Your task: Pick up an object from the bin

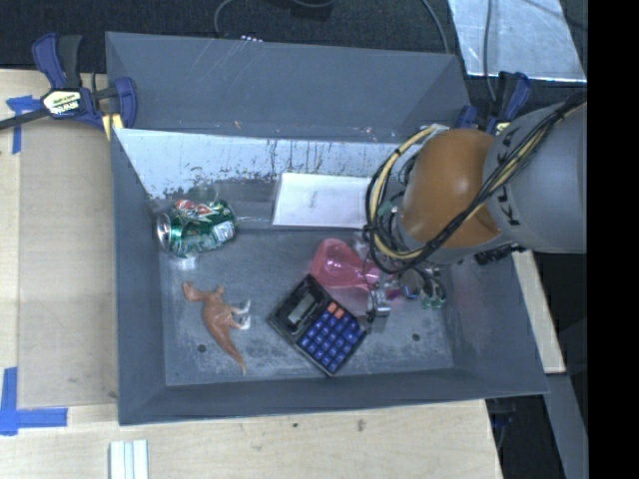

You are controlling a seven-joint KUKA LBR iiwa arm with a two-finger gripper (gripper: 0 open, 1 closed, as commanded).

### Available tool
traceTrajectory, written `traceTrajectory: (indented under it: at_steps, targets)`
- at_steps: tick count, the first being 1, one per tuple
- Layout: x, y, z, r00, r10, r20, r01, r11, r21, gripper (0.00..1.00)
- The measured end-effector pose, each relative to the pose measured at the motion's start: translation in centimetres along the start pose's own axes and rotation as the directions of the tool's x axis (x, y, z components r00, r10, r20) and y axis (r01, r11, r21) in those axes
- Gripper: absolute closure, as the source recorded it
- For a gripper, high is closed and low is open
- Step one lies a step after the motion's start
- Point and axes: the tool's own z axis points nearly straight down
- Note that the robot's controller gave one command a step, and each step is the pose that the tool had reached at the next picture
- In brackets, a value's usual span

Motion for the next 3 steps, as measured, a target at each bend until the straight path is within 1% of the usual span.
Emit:
traceTrajectory:
  at_steps: [1,3]
  targets:
    - [-1.94,-1.25,0.88,1.0,0.015,0.011,-0.015,1.0,0.0,1.0]
    - [-1.81,-1.24,0.55,1.0,0.014,0.008,-0.014,1.0,0.0,1.0]
